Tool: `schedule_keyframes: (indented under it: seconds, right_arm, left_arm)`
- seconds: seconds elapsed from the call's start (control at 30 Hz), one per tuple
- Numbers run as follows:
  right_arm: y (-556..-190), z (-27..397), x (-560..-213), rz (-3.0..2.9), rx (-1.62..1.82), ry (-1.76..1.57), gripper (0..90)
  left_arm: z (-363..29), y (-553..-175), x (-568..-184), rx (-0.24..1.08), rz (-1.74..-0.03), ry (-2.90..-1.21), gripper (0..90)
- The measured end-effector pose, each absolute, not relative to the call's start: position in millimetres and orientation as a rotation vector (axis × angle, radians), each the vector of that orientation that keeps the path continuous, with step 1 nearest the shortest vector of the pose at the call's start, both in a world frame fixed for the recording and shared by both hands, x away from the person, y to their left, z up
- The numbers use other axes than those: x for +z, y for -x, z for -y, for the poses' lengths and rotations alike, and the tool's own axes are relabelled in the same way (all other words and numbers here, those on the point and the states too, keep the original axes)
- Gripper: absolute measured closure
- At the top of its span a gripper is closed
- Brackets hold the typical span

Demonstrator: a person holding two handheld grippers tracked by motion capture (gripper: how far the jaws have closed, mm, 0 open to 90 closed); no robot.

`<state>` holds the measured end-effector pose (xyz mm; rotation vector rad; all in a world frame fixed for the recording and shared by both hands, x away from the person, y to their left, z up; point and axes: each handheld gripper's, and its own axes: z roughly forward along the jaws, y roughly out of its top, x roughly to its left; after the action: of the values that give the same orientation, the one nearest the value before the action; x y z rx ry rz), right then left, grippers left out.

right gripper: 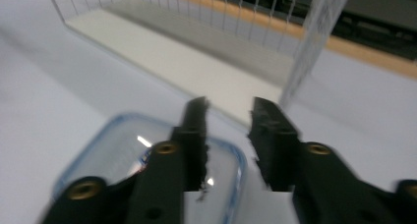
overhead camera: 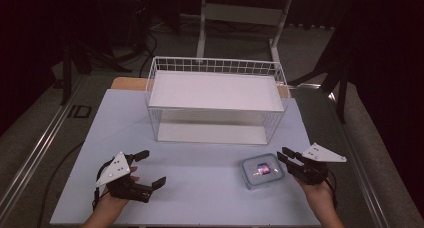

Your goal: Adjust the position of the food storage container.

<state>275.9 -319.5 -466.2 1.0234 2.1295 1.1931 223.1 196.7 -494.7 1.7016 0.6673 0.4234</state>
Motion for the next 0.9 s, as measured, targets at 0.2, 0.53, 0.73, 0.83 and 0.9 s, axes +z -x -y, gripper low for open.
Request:
schedule_keyframes:
  seconds: [0.2,0.53,0.73,0.83,0.9]
  right_arm:
    - [-278.5,336.3,-486.6,-2.16,1.085,-1.108,89.9]
    - [-279.2,344.0,-518.5,-2.289,0.977,-1.203,90.0]
    - [-277.8,334.0,-522.9,-2.344,0.945,-1.19,90.0]
    - [-278.0,332.6,-524.0,-2.372,0.989,-1.218,90.0]
    - [-278.5,329.5,-524.0,-2.388,1.001,-1.226,90.0]
  left_arm:
    - [-195.9,-222.7,-494.6,0.425,-0.663,-1.704,0.4]
    - [-195.2,-222.3,-494.0,0.426,-0.661,-1.706,0.4]
    - [-195.6,-221.7,-493.5,0.426,-0.658,-1.7,0.4]
    - [-195.7,-222.3,-493.8,0.422,-0.66,-1.702,0.4]
    - [-195.3,-222.5,-494.1,0.421,-0.66,-1.704,0.4]
